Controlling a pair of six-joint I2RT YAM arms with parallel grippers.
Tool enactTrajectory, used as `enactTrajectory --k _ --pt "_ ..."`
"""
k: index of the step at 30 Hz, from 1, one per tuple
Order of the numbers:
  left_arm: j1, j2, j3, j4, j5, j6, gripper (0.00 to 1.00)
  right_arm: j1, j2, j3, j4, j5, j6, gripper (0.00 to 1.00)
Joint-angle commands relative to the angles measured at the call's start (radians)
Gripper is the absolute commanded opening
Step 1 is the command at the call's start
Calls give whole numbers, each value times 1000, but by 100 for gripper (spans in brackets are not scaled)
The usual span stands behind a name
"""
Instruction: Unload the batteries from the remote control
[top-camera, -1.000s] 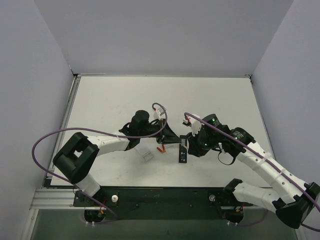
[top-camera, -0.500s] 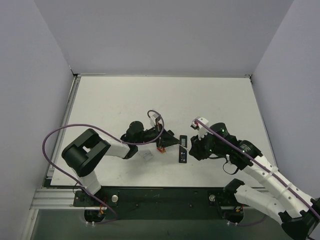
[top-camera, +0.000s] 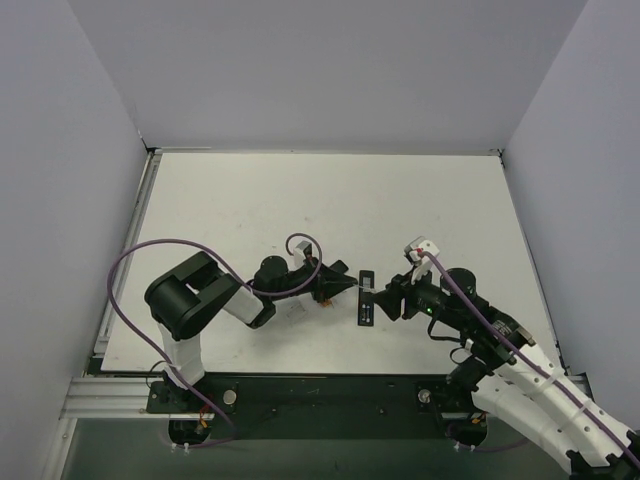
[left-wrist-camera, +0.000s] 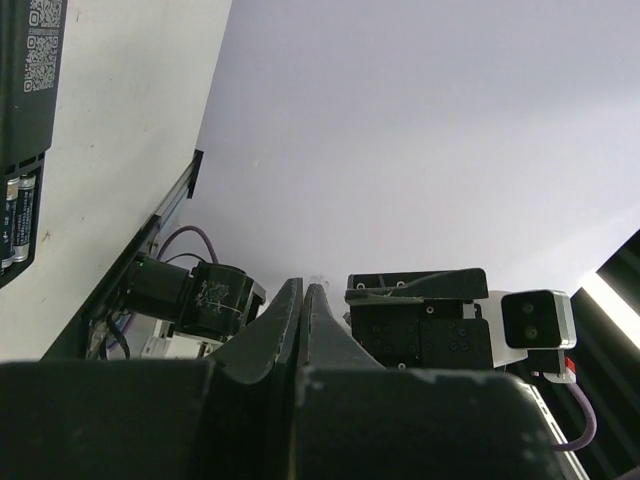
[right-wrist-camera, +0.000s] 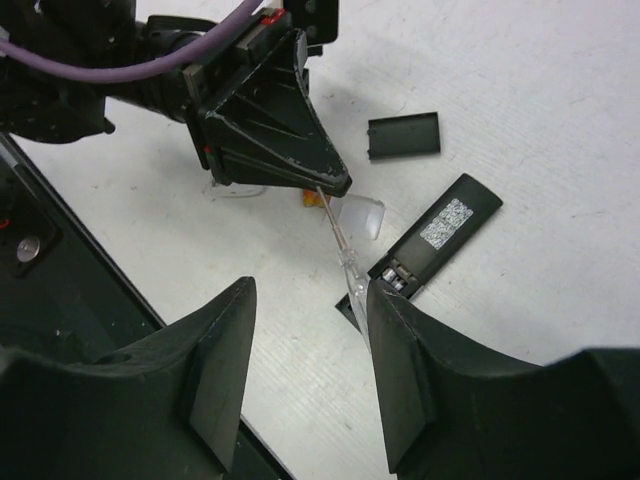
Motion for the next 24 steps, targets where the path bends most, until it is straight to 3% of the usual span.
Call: enactTrajectory --k 1,4,13,24 --pt "-6 -30 -16 411 -69 -26 0 -9 5 -13 90 81 82 47" --pt "-3 -39 -14 411 -83 -26 0 -9 -41 -56 107 169 128 55" --pt "-6 -53 38 411 -91 -42 0 -11 -150 -108 154 312 198 64" --pt "-29 -59 44 411 -103 -62 0 -11 -119 -136 284 272 294 47"
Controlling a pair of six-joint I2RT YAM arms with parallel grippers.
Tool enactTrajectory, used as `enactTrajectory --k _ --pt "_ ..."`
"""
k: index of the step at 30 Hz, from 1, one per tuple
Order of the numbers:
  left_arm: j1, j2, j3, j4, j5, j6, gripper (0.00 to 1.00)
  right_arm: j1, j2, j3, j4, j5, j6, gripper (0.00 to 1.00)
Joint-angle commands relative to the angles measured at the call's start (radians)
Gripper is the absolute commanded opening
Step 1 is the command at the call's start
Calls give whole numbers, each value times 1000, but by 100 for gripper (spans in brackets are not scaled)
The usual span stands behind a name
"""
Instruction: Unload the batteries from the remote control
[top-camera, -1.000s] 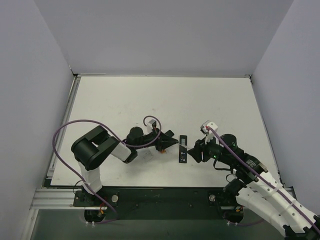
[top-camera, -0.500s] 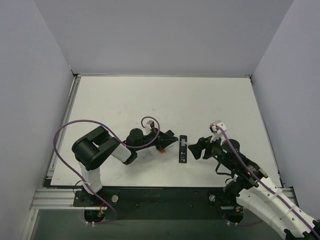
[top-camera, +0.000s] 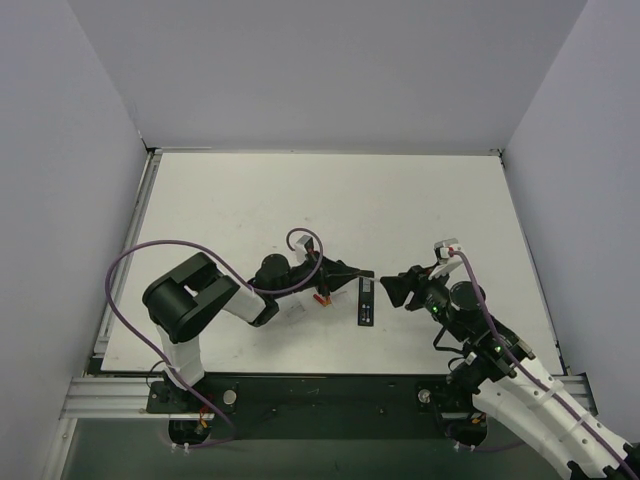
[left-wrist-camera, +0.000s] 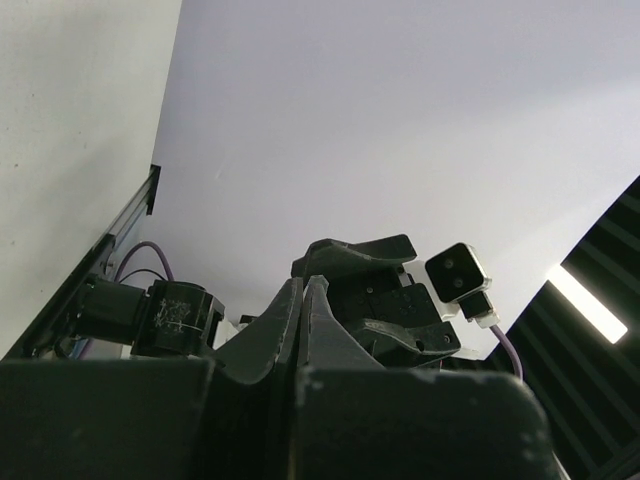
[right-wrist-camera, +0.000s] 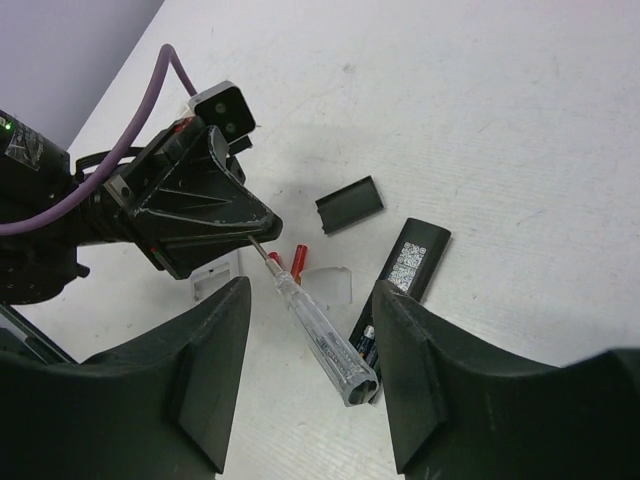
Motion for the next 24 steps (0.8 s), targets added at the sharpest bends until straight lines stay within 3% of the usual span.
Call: enactTrajectory --k 1,16,24 --pt "-10 -43 11 377 -26 -13 0 -5 7 -9 112 3 53 45" --pt "-10 -35 17 377 -63 -44 0 -5 -44 -72 100 83 111 45" --pt "-24 -26 31 377 -67 -55 0 -5 -21 -66 164 83 99 38"
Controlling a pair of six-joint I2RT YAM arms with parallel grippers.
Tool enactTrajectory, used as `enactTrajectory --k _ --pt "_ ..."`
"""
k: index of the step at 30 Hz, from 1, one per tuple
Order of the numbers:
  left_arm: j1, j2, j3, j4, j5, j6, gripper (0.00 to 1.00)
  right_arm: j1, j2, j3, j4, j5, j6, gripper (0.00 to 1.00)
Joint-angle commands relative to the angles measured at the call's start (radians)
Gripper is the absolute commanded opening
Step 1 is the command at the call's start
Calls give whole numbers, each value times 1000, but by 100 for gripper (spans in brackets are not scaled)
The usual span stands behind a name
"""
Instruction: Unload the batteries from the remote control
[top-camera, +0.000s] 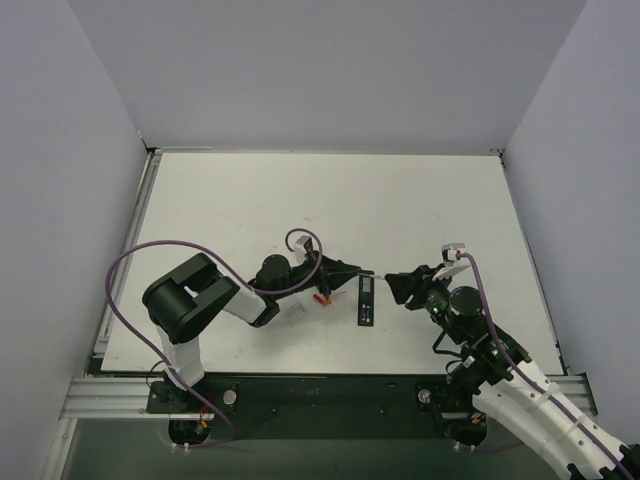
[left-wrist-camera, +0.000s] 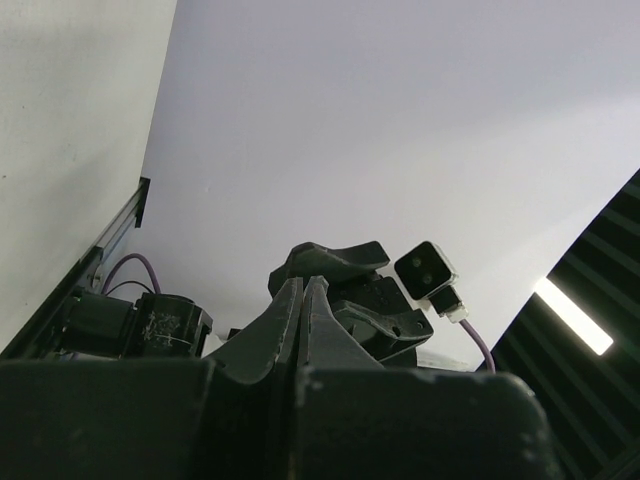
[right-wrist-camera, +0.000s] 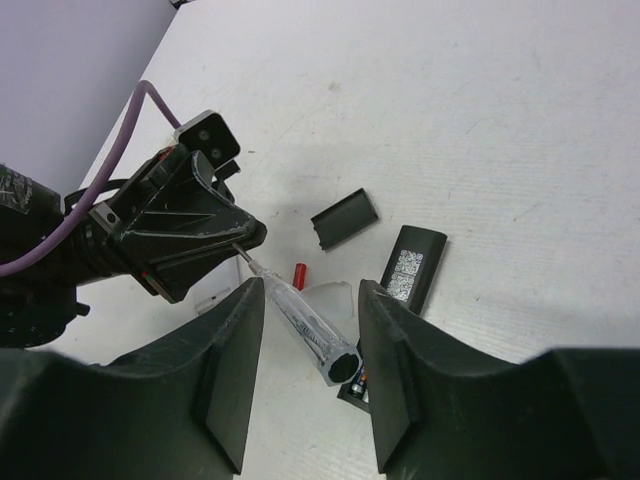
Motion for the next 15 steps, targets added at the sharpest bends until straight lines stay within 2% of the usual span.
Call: enactTrajectory --k 1,4,9,11,13,15 --pt "-15 -20 33 377 -23 -31 0 -5 21 8 105 13 -4 23" --pt "-21 -21 37 377 -29 -28 0 -5 38 22 130 -15 -10 0" --pt "-21 -23 53 377 -26 -18 4 -5 29 28 150 -33 -16 0" --pt "-22 -18 62 377 -7 -5 19 -7 23 46 115 -32 -70 0" --pt "-21 -27 18 379 -4 15 40 -13 18 103 58 -36 -137 0" --pt "-15 -58 -25 357 -10 52 45 -24 20 172 -26 -91 -270 0"
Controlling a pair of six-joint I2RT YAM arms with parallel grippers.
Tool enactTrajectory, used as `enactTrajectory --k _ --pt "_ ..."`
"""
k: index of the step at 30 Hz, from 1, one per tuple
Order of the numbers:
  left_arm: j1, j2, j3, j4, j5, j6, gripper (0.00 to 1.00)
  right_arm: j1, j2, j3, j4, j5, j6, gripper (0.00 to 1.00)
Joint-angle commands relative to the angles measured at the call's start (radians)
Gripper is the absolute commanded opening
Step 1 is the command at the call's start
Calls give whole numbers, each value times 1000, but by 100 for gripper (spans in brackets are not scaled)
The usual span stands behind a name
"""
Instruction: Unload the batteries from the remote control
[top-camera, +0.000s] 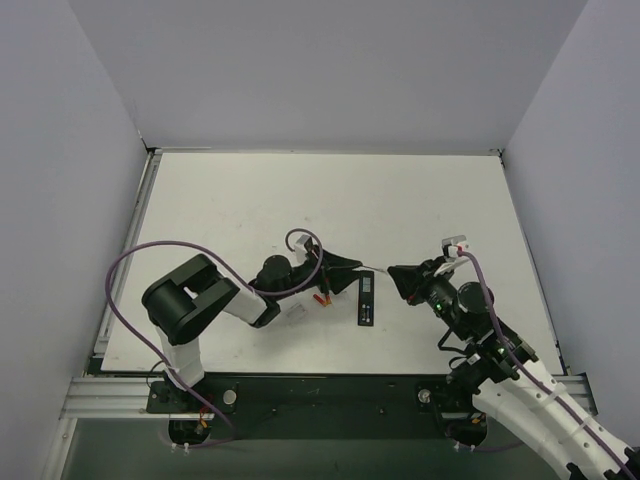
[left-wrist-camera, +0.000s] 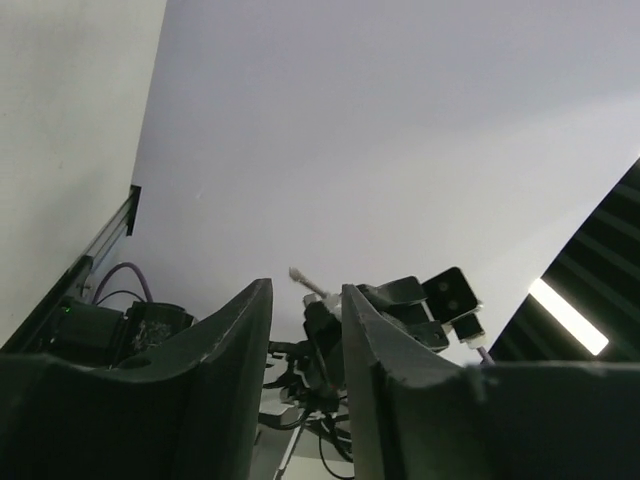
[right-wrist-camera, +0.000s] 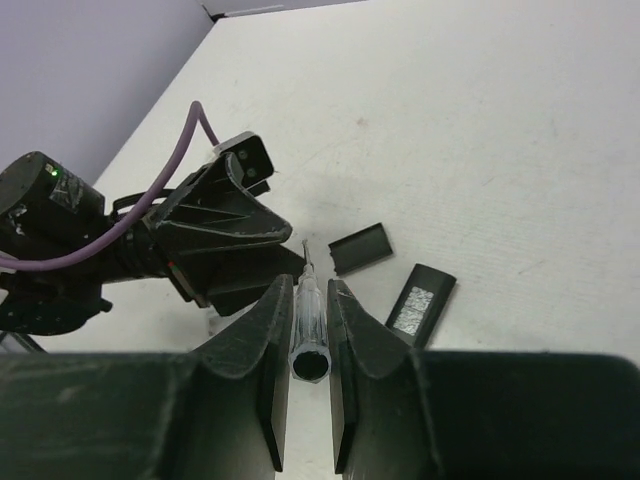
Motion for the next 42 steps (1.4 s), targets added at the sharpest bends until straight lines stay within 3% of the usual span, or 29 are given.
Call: enactTrajectory --k 1,3,4,7,10,13,14,17,29,42 --pt "4 -69 -66 339 32 77 47 -33 20 150 -124 -79 -245 0" --pt "15 -107 -120 282 36 120 50 -50 44 205 -250 -141 -353 0" --pt "17 -121 -132 255 39 137 62 -66 76 248 -288 -171 -384 0" --pt "32 -184 -133 63 88 241 64 -90 118 279 -380 -315 -470 0" --pt "49 -253 -61 -251 139 412 64 -112 124 265 -399 -443 -565 0" --pt "60 -309 70 -656 121 649 64 -130 167 276 -408 -497 -580 0" --pt "61 -314 108 -857 105 762 64 -135 179 277 -417 -518 -594 0" --pt "81 -290 235 -1061 81 887 63 -144 241 262 -434 -564 -641 0" --pt "123 -47 363 -1123 193 1013 48 -158 388 225 -381 -578 -780 0" --pt "121 -18 380 -1137 231 1054 43 -147 434 161 -299 -471 -754 0"
